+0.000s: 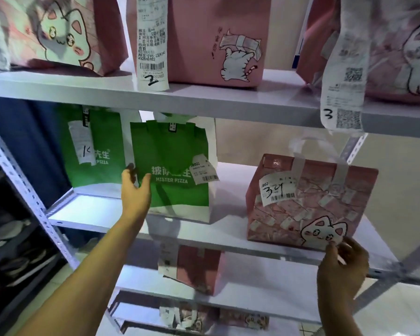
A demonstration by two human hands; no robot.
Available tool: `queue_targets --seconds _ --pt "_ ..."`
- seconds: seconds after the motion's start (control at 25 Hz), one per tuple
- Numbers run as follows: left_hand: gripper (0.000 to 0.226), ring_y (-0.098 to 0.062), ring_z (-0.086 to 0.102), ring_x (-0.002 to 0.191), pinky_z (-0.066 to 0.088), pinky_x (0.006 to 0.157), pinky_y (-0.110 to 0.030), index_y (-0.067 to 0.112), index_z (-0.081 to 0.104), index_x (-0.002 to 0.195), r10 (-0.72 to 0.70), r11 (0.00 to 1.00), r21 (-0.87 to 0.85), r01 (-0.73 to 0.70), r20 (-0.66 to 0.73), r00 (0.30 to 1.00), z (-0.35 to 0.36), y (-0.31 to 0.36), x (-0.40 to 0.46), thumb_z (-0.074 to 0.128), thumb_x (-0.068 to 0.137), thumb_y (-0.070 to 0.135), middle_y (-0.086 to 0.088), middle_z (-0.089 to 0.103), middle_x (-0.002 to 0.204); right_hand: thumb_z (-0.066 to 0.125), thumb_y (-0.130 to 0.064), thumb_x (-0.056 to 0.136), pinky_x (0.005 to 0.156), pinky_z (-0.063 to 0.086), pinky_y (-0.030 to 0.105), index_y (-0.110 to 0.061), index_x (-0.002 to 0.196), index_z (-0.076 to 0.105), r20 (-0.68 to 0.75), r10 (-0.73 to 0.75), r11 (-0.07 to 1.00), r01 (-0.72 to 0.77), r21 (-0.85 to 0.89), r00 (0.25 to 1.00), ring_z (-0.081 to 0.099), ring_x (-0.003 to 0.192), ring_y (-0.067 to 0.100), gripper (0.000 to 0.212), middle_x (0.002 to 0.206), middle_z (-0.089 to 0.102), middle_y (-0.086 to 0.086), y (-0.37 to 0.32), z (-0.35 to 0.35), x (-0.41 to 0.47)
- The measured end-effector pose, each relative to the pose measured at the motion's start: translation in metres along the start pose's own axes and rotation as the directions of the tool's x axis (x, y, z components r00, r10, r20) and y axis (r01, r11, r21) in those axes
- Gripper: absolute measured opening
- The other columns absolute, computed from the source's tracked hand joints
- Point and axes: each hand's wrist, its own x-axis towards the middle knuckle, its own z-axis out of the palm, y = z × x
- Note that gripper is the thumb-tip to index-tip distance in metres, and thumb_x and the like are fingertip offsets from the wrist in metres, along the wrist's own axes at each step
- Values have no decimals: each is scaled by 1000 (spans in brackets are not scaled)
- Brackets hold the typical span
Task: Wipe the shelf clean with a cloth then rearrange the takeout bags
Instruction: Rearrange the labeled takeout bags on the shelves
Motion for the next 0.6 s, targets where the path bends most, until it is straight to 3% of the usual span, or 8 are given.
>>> queue_targets --seconds 0.12,0.2,0.28,0.36,0.52,0.6 --pt "30 -11 60 97 46 80 -9 12 51 128 6 999 -46 -5 11 1000 7 12 -10 55 98 12 0 64 110 65 -26 96 103 48 44 -20 136 48 -4 -29 1000 29 -8 1000 53 120 25 44 138 49 13 -1 -2 16" --pt "10 -5 55 78 42 63 -3 17 56 108 17 998 -53 -17 -10 1000 11 18 -19 55 99 13 6 60 88 64 -27 96 108 44 46 -23 142 43 23 -21 1000 22 -21 1000 48 129 23 50 144 43 10 0 -2 27" --pt "18 -4 51 73 43 63 -8 23 58 85 29 996 -83 -29 -1 1000 10 18 -27 54 100 14 8 56 79 60 -28 99 112 41 47 -26 145 41 78 -13 1000 14 -17 997 47 132 21 50 146 45 5 -1 -3 36" --pt "28 -2 50 72 42 65 -10 28 54 77 35 992 -119 -35 2 999 8 17 -34 51 101 13 10 55 78 54 -27 101 111 43 45 -27 142 47 142 -11 1000 11 5 990 54 122 18 42 135 55 0 -2 -1 42" --pt "20 5 57 71 46 67 -8 20 59 90 44 974 -219 -51 -39 998 -4 16 -48 47 102 10 6 61 85 48 -23 105 94 47 35 -19 134 58 186 1 1000 -5 21 983 58 105 16 31 115 61 -5 -9 1 45" --pt "16 -2 61 76 52 73 -18 17 61 95 20 969 -244 -27 -30 999 -20 12 -55 48 103 14 0 64 88 48 -23 106 90 46 34 -13 131 61 188 -2 1000 1 9 982 57 103 19 30 112 62 0 -12 5 45"
